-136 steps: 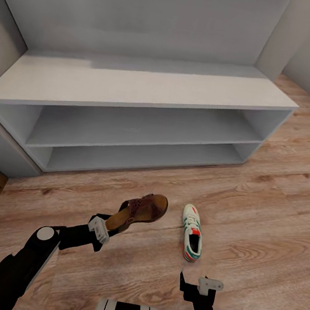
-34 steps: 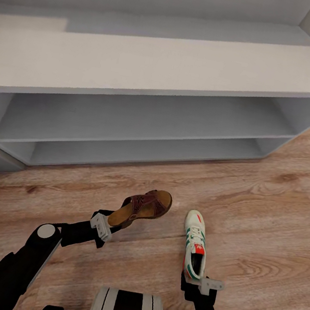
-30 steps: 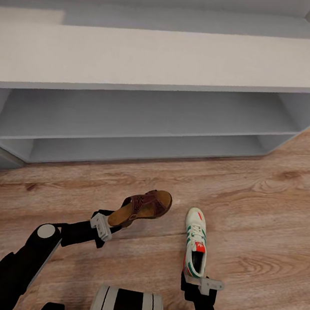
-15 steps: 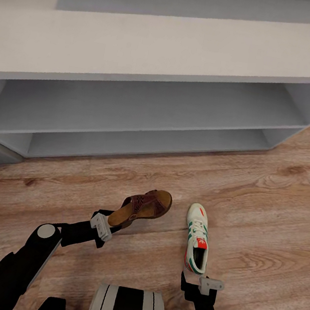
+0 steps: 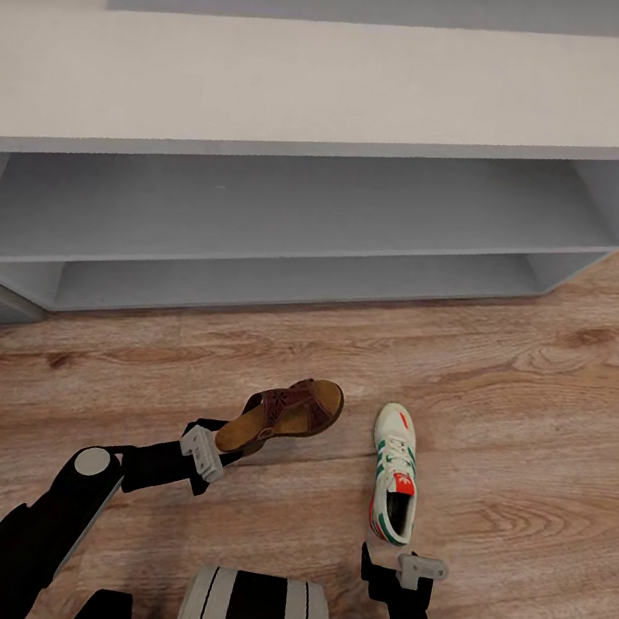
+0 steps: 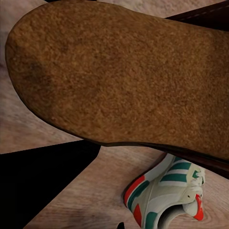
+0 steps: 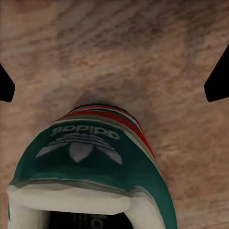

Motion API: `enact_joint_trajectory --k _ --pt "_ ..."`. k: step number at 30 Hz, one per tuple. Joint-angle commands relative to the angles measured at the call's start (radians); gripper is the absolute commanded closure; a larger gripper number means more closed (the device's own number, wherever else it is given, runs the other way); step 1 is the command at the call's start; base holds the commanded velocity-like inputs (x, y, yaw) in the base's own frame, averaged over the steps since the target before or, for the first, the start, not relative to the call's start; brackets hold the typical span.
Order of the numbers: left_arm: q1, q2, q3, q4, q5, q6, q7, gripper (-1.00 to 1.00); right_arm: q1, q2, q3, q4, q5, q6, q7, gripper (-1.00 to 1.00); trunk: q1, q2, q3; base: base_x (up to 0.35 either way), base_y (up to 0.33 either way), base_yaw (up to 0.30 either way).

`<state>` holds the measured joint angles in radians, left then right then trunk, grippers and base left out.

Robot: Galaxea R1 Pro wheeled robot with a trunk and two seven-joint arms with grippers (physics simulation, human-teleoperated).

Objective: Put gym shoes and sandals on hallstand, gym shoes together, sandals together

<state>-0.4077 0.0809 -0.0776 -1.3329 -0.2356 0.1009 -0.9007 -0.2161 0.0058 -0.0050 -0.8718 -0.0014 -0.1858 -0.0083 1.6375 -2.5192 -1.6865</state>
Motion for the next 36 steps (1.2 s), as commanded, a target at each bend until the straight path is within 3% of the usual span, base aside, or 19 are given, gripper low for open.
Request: enact_joint_trajectory --k 1,6,9,36 --pt "0.000 0.000 -0.001 -0.002 -0.002 0.008 -0.004 1.00 0.000 0.000 0.000 0.000 0.000 -0.003 -0.001 -1.00 0.000 0.000 0.000 0.000 0.000 0.000" --pt "0.000 0.000 -0.001 -0.002 -0.002 0.008 -0.004 1.00 0.000 0.000 0.000 0.000 0.000 -0.003 -0.001 -1.00 0.000 0.000 0.000 0.000 0.000 0.000" --pt "0.000 0.000 -0.001 -0.002 -0.002 0.008 -0.004 1.00 0.000 0.000 0.000 0.000 0.000 -0.003 -0.001 -1.00 0.001 -0.001 -0.012 0.000 0.000 0.000" --pt "0.000 0.000 -0.001 -0.002 -0.002 0.008 -0.004 1.00 0.000 0.000 0.000 -0.001 0.000 -0.003 -0.001 -1.00 0.001 -0.001 -0.012 0.021 0.000 0.000"
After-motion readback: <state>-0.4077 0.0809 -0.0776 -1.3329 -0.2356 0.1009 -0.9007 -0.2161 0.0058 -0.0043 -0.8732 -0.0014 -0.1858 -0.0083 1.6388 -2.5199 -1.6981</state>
